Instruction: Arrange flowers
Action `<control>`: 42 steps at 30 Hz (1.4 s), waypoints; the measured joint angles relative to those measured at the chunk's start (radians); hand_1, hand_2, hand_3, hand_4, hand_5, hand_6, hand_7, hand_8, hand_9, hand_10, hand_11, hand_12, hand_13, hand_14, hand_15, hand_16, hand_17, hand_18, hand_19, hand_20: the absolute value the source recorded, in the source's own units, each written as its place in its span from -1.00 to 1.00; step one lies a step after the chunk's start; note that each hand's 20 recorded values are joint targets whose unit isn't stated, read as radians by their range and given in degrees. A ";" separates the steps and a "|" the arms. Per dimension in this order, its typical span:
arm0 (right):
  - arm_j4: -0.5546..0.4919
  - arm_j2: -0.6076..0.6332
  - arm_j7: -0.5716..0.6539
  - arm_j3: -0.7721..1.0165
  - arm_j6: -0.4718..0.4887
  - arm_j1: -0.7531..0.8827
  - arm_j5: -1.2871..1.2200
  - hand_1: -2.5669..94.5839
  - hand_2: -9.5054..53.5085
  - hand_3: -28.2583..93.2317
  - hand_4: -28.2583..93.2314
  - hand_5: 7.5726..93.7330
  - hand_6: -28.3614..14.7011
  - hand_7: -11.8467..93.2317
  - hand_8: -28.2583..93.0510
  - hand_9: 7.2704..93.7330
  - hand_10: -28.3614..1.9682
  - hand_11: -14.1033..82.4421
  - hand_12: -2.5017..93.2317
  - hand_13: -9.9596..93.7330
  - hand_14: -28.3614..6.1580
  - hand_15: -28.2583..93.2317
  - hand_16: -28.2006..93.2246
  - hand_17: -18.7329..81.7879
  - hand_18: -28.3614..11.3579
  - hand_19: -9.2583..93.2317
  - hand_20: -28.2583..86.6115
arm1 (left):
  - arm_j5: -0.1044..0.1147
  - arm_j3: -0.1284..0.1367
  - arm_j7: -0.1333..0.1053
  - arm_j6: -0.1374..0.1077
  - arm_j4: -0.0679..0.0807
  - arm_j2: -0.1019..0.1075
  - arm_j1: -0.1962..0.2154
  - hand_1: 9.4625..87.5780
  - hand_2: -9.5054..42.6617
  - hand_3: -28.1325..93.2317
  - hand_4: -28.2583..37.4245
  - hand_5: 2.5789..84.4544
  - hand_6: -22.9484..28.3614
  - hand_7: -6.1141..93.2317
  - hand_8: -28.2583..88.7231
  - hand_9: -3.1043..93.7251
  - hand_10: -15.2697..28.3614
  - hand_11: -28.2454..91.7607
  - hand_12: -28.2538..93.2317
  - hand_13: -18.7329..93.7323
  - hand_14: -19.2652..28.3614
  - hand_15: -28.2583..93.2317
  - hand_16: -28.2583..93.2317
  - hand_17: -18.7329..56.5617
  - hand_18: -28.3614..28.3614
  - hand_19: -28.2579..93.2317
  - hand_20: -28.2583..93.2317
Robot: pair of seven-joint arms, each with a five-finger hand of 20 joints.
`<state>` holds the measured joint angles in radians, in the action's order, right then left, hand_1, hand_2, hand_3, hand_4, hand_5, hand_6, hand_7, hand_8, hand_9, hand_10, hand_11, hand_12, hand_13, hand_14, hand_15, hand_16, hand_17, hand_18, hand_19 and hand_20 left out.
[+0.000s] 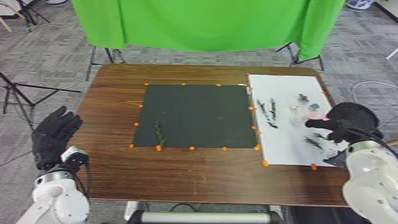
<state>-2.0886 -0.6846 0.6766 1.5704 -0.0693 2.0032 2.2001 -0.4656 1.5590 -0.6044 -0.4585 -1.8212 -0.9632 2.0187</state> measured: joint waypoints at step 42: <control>-0.061 -0.130 -0.062 -0.171 -0.354 -0.161 -0.701 0.30 -1.00 0.42 -0.77 0.79 0.06 -0.48 -0.26 1.00 0.12 -0.10 -0.55 1.00 0.46 0.34 -0.22 0.88 0.11 0.79 0.06 | -0.021 -0.028 0.038 0.002 -0.021 -0.005 0.010 -0.32 -0.35 0.61 -0.72 0.18 0.09 -0.53 -0.66 0.09 0.38 -0.13 -0.38 0.13 0.50 -0.14 -0.58 0.15 0.52 -0.20 -0.04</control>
<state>-2.1496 -0.8144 0.6146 1.3991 -0.4237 1.8424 1.4987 -0.4867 1.5308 -0.5666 -0.4560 -1.8421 -0.9684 2.0284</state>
